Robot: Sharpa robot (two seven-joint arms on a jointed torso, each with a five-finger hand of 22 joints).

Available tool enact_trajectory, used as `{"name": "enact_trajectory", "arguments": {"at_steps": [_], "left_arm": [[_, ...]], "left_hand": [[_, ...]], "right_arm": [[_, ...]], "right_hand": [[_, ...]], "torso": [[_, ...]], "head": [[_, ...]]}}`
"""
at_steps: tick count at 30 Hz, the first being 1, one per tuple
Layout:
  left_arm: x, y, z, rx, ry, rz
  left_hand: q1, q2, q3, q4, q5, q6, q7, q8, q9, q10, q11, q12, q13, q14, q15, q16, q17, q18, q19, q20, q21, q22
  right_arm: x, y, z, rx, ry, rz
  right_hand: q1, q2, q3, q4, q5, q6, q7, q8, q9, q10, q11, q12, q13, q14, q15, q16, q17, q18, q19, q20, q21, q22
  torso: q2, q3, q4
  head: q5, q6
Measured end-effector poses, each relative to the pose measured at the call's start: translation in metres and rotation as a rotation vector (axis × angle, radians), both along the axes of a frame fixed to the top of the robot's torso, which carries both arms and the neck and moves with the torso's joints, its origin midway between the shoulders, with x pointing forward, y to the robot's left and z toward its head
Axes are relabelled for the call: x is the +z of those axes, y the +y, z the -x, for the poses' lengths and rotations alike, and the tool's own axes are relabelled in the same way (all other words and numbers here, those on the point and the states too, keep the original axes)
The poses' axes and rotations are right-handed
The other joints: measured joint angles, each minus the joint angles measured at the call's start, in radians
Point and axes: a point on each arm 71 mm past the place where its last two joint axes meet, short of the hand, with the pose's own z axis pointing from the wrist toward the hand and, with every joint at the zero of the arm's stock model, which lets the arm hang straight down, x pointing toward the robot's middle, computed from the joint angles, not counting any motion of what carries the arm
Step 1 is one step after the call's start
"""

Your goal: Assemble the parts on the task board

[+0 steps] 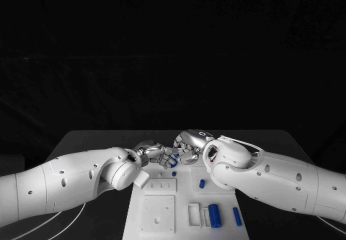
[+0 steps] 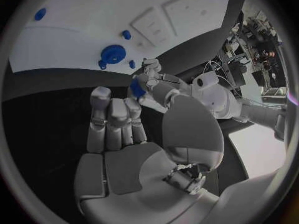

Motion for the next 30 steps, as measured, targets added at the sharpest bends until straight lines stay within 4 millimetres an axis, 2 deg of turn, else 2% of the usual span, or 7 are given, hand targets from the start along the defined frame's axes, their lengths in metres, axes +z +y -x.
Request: {"name": "enact_trajectory", "arguments": {"at_steps": [5,11,16,18,22,25,30], "left_arm": [[-0.0004,0.0004,0.0002,-0.001,0.000,-0.011],[0.0006,0.0000,0.0006,-0.006,-0.003,-0.017],[0.0008,0.0002,0.0004,-0.009,-0.006,-0.021],[0.0008,0.0004,0.0002,-0.009,-0.007,-0.022],[0.0006,0.0003,0.0003,-0.010,-0.009,-0.023],[0.0004,0.0004,0.0003,-0.009,-0.009,-0.024],[0.0003,0.0002,0.0005,-0.010,-0.010,-0.026]], "left_hand": [[0.000,0.000,0.003,0.003,0.013,0.021,-0.006,0.000,-0.001,0.020,-0.009,0.006,0.005,0.007,-0.007,0.012,0.005,0.000,0.007,-0.007,0.008,0.000],[0.024,0.024,0.059,-0.006,0.094,0.040,-0.011,0.012,0.009,0.037,-0.015,0.016,0.012,0.014,-0.014,0.033,0.012,-0.001,0.016,-0.016,0.023,0.000],[0.035,0.034,0.083,-0.008,0.101,0.040,-0.012,0.008,0.006,0.042,-0.018,0.016,0.015,0.016,-0.016,0.040,0.013,-0.001,0.016,-0.016,0.030,0.000],[0.034,0.035,0.096,-0.007,0.120,0.044,-0.008,0.007,0.006,0.047,-0.022,0.022,0.018,0.020,-0.020,0.049,0.015,-0.002,0.021,-0.020,0.038,0.000],[0.023,0.042,0.107,-0.013,0.214,0.048,-0.004,0.010,0.007,0.061,-0.029,0.034,0.030,0.025,-0.025,0.071,0.021,-0.003,0.023,-0.023,0.051,0.000],[0.003,0.033,0.108,-0.020,0.283,0.049,-0.003,0.023,0.007,0.074,-0.035,0.046,0.045,0.030,-0.030,0.090,0.026,-0.003,0.023,-0.023,0.062,0.000],[-0.019,0.031,0.110,-0.024,0.302,0.053,0.001,0.025,0.024,0.081,-0.042,0.055,0.062,0.034,-0.034,0.107,0.030,-0.003,0.023,-0.023,0.070,0.000]], "right_arm": [[-0.0004,0.0006,0.0003,0.002,0.001,0.004],[-0.0019,-0.0002,0.0002,0.001,0.005,0.012],[-0.0026,-0.0007,0.0000,0.000,0.009,0.017],[-0.0027,-0.0009,-0.0002,-0.001,0.010,0.018],[-0.0032,-0.0011,-0.0006,-0.003,0.011,0.021],[-0.0032,-0.0006,-0.0005,-0.002,0.012,0.021],[-0.0037,-0.0007,-0.0005,-0.003,0.013,0.022]], "right_hand": [[-0.004,-0.004,0.001,0.001,0.000,0.002,-0.001,0.004,0.000,0.003,0.003,0.000,0.001,0.000,0.000,-0.004,0.000,0.000,0.000,0.000,0.000,0.000],[-0.006,-0.007,0.001,0.001,0.008,0.002,0.000,0.005,-0.004,0.003,0.003,0.000,0.002,0.000,0.000,-0.004,0.000,0.000,0.000,0.000,0.000,0.000],[-0.006,-0.007,0.001,0.001,0.008,0.002,0.000,0.005,-0.004,0.003,0.003,0.000,0.001,0.000,0.000,-0.004,0.000,0.000,0.000,0.000,0.000,0.001],[-0.006,-0.007,-0.002,0.004,0.008,0.002,0.000,0.005,-0.004,0.003,0.003,0.000,0.003,0.000,0.000,-0.004,0.000,0.000,0.000,0.000,0.000,0.001],[-0.006,-0.007,-0.002,0.004,0.008,0.002,0.000,0.005,0.000,0.003,0.003,0.000,0.003,0.000,0.000,-0.004,0.000,0.000,0.000,0.000,0.000,0.001],[-0.006,-0.006,-0.002,0.004,0.008,0.002,0.000,0.005,0.001,0.003,0.003,0.000,0.003,-0.002,-0.002,-0.004,0.000,0.000,0.000,0.000,0.000,0.001],[-0.006,-0.007,-0.002,0.004,0.008,0.003,0.002,0.005,0.001,0.003,0.003,0.000,0.003,-0.002,-0.002,-0.004,0.000,0.000,0.000,0.000,0.000,0.001]], "torso": [[0.000,0.0002,0.0003],[0.000,0.0002,0.0001],[0.000,0.0005,-0.0002],[0.000,0.0004,-0.0002],[0.000,0.0005,0.0000],[0.000,0.0005,0.0002],[0.000,0.0007,0.0003]], "head": [[-0.001,-0.002],[0.000,-0.003],[0.000,-0.003],[0.000,-0.003],[-0.002,-0.004],[-0.002,-0.004],[-0.002,-0.004]]}}
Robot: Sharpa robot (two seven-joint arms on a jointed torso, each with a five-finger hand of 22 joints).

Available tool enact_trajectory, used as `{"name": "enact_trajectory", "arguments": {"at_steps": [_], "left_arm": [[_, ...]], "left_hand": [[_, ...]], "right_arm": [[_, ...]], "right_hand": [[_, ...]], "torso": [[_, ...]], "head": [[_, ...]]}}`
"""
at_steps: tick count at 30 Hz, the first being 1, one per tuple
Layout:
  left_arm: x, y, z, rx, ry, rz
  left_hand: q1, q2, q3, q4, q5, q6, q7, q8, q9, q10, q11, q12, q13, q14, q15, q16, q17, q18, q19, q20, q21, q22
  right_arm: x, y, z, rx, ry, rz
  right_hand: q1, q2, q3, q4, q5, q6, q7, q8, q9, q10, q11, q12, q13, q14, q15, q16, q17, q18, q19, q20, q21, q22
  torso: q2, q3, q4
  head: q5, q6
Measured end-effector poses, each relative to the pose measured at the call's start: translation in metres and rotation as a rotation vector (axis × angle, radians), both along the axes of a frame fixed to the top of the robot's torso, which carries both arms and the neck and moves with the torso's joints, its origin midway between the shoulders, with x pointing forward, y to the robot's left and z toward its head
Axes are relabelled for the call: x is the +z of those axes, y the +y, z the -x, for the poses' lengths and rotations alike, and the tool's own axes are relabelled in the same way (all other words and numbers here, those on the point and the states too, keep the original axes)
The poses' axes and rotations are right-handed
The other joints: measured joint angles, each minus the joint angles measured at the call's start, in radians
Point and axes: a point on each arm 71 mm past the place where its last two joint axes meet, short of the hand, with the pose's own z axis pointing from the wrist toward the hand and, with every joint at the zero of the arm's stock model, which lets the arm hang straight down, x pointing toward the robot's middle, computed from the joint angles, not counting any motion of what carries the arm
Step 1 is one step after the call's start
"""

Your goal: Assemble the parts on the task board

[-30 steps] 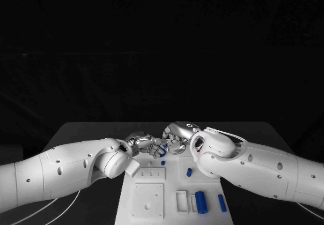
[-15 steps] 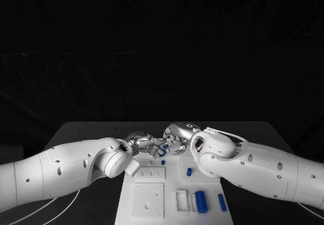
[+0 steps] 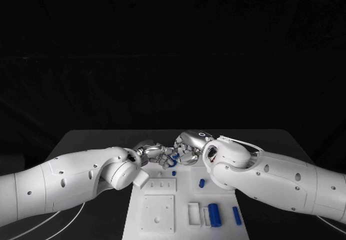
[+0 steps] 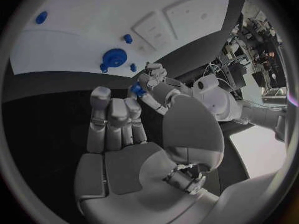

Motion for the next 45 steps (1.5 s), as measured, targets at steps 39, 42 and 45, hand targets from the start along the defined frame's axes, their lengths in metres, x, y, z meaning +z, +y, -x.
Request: {"name": "enact_trajectory", "arguments": {"at_steps": [39,42,45], "left_arm": [[0.001,0.004,-0.001,0.020,-0.025,-0.055],[0.001,0.008,0.000,0.022,-0.031,-0.069],[0.001,0.012,0.000,0.026,-0.037,-0.091]], "left_hand": [[-0.031,-0.025,0.006,-0.026,0.121,0.035,0.005,0.043,0.008,0.040,-0.048,0.158,0.143,0.058,-0.058,0.161,0.019,-0.013,0.016,-0.009,0.109,0.000],[-0.031,-0.025,0.004,-0.029,0.130,0.036,0.004,0.043,0.008,0.042,-0.050,0.164,0.150,0.061,-0.061,0.163,0.017,-0.013,0.016,-0.009,0.117,0.000],[-0.031,-0.025,0.004,-0.037,0.146,0.044,0.004,0.041,0.008,0.048,-0.056,0.182,0.172,0.068,-0.067,0.179,0.017,-0.013,0.016,-0.009,0.132,0.000]], "right_arm": [[-0.005,-0.020,-0.007,-0.048,0.001,-0.061],[-0.004,-0.036,-0.011,-0.074,-0.010,-0.088],[-0.004,-0.059,-0.017,-0.114,-0.023,-0.115]], "right_hand": [[-0.059,-0.098,-0.078,0.071,-0.004,-0.091,0.082,-0.086,-0.033,-0.113,0.051,-0.109,-0.076,-0.057,0.041,-0.081,-0.031,0.007,-0.075,0.034,-0.067,-0.004],[-0.063,-0.102,-0.105,0.066,0.001,-0.117,0.095,-0.096,-0.036,-0.135,0.063,-0.123,-0.088,-0.077,0.056,-0.105,-0.043,0.007,-0.103,0.048,-0.091,-0.010],[-0.065,-0.104,-0.117,0.072,0.016,-0.123,0.100,-0.096,-0.035,-0.138,0.066,-0.124,-0.095,-0.079,0.057,-0.108,-0.048,0.008,-0.109,0.055,-0.097,-0.010]], "torso": [[0.000,0.0005,-0.0012],[-0.001,0.0007,-0.0012],[-0.001,0.0013,-0.0015]], "head": [[0.003,-0.002],[0.005,-0.003],[0.011,-0.004]]}}
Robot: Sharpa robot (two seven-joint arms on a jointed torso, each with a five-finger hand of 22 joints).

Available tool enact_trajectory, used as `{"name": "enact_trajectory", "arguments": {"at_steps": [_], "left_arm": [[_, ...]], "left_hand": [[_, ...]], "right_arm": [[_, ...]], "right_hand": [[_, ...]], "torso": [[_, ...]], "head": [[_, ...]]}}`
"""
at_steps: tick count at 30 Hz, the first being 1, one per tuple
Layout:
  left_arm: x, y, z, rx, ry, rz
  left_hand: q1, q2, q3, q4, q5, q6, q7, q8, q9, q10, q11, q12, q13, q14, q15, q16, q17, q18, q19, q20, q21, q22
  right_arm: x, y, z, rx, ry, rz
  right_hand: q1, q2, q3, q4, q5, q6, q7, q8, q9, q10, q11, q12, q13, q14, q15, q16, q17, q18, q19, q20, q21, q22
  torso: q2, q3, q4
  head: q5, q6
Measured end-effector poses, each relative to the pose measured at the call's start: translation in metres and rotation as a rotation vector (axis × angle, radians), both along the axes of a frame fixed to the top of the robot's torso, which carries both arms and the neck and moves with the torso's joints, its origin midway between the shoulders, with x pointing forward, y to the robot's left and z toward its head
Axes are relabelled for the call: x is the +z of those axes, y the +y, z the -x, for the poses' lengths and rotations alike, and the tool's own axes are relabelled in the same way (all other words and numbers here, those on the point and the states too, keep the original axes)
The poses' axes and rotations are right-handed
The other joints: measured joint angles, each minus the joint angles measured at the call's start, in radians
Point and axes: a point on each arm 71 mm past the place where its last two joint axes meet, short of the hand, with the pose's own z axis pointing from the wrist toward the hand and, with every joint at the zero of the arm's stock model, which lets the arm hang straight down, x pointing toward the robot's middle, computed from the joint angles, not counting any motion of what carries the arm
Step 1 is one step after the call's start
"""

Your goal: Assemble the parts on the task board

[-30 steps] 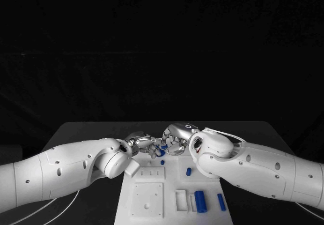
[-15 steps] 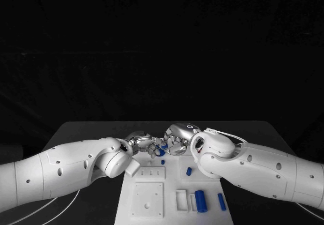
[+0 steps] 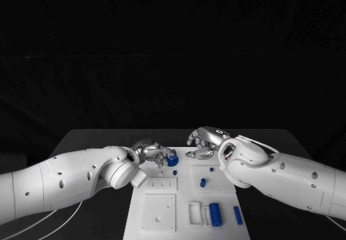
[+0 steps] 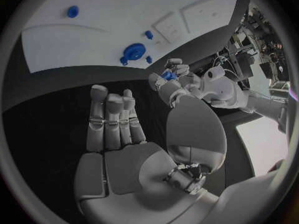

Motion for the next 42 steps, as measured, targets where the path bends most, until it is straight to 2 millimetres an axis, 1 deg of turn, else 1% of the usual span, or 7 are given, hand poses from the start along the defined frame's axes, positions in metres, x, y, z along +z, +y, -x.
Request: {"name": "enact_trajectory", "arguments": {"at_steps": [4,13,19,21,28,33,42], "left_arm": [[0.001,0.004,0.001,0.006,-0.015,-0.063],[-0.002,0.004,0.003,-0.072,-0.006,-0.265],[-0.006,0.000,0.007,-0.129,-0.013,-0.400],[-0.007,-0.001,0.009,-0.142,-0.015,-0.436],[-0.017,-0.003,0.016,-0.167,-0.020,-0.509],[-0.021,0.001,0.020,-0.163,-0.028,-0.540],[-0.026,0.004,0.022,-0.151,-0.042,-0.572]], "left_hand": [[0.000,0.000,0.000,0.000,0.014,0.002,-0.001,-0.001,0.000,0.003,-0.003,0.015,0.030,0.004,-0.004,0.013,0.002,0.000,0.000,0.000,0.010,0.000],[0.000,0.000,0.003,-0.003,0.015,0.003,-0.002,-0.009,0.000,0.003,-0.003,0.020,0.057,0.006,-0.006,0.018,0.003,0.000,0.000,0.000,0.019,0.000],[0.000,0.000,0.003,-0.003,0.015,0.003,-0.002,-0.022,0.005,0.002,-0.003,0.037,0.078,0.005,-0.006,0.033,0.008,0.000,0.000,0.000,0.031,0.000],[0.000,0.000,0.003,-0.003,0.015,0.003,-0.002,-0.031,0.013,0.002,-0.003,0.053,0.102,0.000,-0.011,0.050,0.015,0.000,0.000,0.000,0.041,0.000],[-0.004,0.002,0.003,-0.003,0.013,0.016,-0.004,-0.050,0.028,0.006,-0.007,0.104,0.161,0.008,-0.030,0.104,0.030,0.000,0.007,0.000,0.079,0.000],[-0.004,0.002,0.003,-0.003,0.013,0.018,-0.006,-0.056,0.028,0.008,-0.009,0.134,0.188,0.013,-0.038,0.133,0.034,0.000,0.010,-0.003,0.101,0.000],[-0.005,0.001,0.007,0.002,0.009,0.028,-0.016,-0.074,0.028,0.018,-0.020,0.188,0.228,0.017,-0.053,0.183,0.036,0.000,0.031,-0.009,0.143,0.000]], "right_arm": [[0.001,-0.036,-0.017,-0.081,-0.023,-0.024],[0.010,-0.102,-0.044,-0.250,-0.047,-0.056],[0.013,-0.114,-0.049,-0.290,-0.049,-0.100],[0.013,-0.117,-0.051,-0.302,-0.037,-0.129],[0.014,-0.126,-0.056,-0.344,0.012,-0.262],[0.014,-0.129,-0.057,-0.365,0.027,-0.317],[0.014,-0.126,-0.057,-0.368,0.042,-0.379]], "right_hand": [[-0.029,0.001,-0.037,0.004,0.102,0.000,0.000,0.000,0.005,0.000,0.000,0.000,-0.010,0.000,0.000,-0.004,-0.005,0.001,-0.003,0.004,-0.004,0.000],[-0.029,0.001,-0.045,0.009,0.135,-0.005,0.002,0.000,0.009,0.000,0.000,0.000,-0.022,-0.001,0.001,-0.008,-0.010,0.001,-0.004,0.004,-0.010,0.001],[-0.024,0.006,-0.021,0.033,0.107,-0.006,0.002,0.004,0.013,0.000,0.000,0.000,-0.041,-0.004,0.000,-0.020,-0.019,0.002,-0.003,0.004,-0.022,0.001],[-0.023,0.007,-0.012,0.042,0.107,-0.011,0.003,0.004,0.015,-0.006,-0.005,-0.024,-0.068,-0.018,-0.001,-0.051,-0.037,0.005,-0.018,0.018,-0.047,-0.006],[-0.004,0.015,-0.002,0.052,0.120,-0.024,0.014,0.009,0.025,-0.048,0.013,-0.139,-0.193,-0.068,0.014,-0.200,-0.118,0.022,-0.100,0.065,-0.159,-0.056],[0.006,0.017,-0.006,0.048,0.162,-0.022,0.017,0.009,0.031,-0.066,0.020,-0.175,-0.251,-0.092,0.028,-0.245,-0.135,0.023,-0.129,0.083,-0.197,-0.065],[0.006,0.017,-0.019,0.046,0.162,-0.029,0.028,0.009,0.036,-0.082,0.028,-0.210,-0.347,-0.121,0.046,-0.296,-0.160,0.032,-0.172,0.107,-0.240,-0.058]], "torso": [[-0.001,0.0007,-0.0008],[-0.010,0.0019,-0.0029],[-0.015,0.0045,-0.0049],[-0.016,0.0058,-0.0053],[-0.019,0.0095,-0.0038],[-0.021,0.0113,-0.0008],[-0.022,0.0120,0.0011]], "head": [[0.006,-0.001],[0.019,-0.013],[0.026,-0.025],[0.031,-0.030],[0.045,-0.048],[0.049,-0.056],[0.056,-0.073]]}}
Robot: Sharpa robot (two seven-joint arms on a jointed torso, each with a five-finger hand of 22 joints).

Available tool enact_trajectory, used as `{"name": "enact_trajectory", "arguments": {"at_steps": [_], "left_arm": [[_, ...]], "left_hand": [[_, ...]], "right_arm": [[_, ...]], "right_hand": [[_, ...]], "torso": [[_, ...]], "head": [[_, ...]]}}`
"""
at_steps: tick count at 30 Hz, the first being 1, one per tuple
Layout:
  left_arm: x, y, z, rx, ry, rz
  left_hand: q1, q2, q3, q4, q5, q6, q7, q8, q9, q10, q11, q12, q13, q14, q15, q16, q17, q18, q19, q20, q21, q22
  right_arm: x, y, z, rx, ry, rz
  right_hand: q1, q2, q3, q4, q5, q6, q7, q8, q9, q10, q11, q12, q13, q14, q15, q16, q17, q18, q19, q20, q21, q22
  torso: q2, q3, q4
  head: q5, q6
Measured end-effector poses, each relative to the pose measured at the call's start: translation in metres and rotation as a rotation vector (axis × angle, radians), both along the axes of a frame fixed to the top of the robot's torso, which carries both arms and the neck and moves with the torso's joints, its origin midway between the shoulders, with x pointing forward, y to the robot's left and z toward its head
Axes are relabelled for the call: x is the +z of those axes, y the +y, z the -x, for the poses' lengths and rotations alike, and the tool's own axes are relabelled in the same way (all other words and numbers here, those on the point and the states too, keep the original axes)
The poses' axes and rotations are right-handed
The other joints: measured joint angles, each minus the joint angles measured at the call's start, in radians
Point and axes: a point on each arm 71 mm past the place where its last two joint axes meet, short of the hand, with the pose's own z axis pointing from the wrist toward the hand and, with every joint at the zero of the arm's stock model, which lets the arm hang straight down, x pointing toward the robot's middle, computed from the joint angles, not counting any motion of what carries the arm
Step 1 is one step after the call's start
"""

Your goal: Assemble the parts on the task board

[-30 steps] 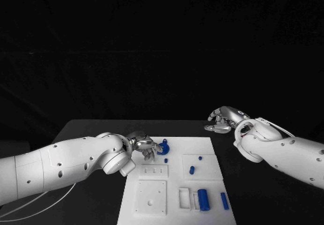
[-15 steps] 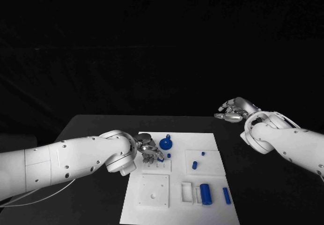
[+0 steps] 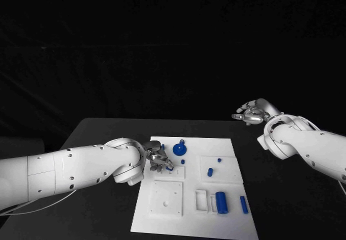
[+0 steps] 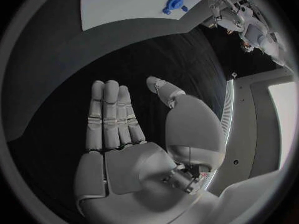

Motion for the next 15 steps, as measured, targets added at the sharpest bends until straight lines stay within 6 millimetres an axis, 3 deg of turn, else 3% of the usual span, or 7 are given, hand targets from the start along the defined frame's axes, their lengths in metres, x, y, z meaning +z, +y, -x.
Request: {"name": "enact_trajectory", "arguments": {"at_steps": [5,11,15], "left_arm": [[-0.003,0.001,-0.001,0.017,-0.007,0.001],[-0.013,0.001,-0.001,0.033,-0.008,0.000],[-0.016,0.001,0.000,0.037,-0.009,-0.003]], "left_hand": [[-0.003,-0.003,-0.001,0.001,0.010,0.004,-0.004,-0.003,0.000,0.009,-0.009,0.025,0.014,0.005,-0.005,0.028,0.002,0.000,0.019,-0.005,0.019,0.000],[-0.008,-0.008,-0.001,0.001,0.013,0.006,-0.006,0.000,0.000,0.011,-0.011,0.044,0.025,0.009,-0.009,0.045,0.001,0.000,0.022,-0.007,0.032,0.000],[-0.010,-0.011,0.001,0.004,0.013,0.007,-0.007,0.000,0.000,0.011,-0.011,0.052,0.029,0.009,-0.009,0.054,-0.001,0.000,0.023,-0.009,0.039,0.000]], "right_arm": [[0.000,0.002,0.000,0.005,-0.005,-0.008],[0.001,0.004,0.001,0.011,-0.007,-0.012],[0.001,0.005,0.001,0.015,-0.007,-0.014]], "right_hand": [[0.009,-0.001,-0.005,-0.005,0.000,-0.002,0.002,0.000,0.000,0.000,0.000,0.000,-0.011,-0.004,0.004,-0.006,-0.003,0.000,-0.011,0.000,-0.006,0.003],[0.009,-0.001,-0.005,-0.005,0.000,-0.003,0.003,0.000,0.000,-0.004,0.004,0.000,-0.018,-0.004,0.004,-0.006,-0.004,-0.001,-0.011,0.000,-0.008,0.005],[0.009,-0.001,-0.008,-0.008,0.000,-0.004,0.003,0.000,0.000,-0.004,0.004,0.000,-0.021,-0.004,0.004,-0.006,-0.004,-0.001,-0.012,0.001,-0.009,0.006]], "torso": [[0.001,-0.0012,-0.0001],[0.002,-0.0049,0.0118],[0.003,-0.0054,0.0143]], "head": [[0.000,-0.004],[-0.014,-0.007],[-0.016,-0.009]]}}
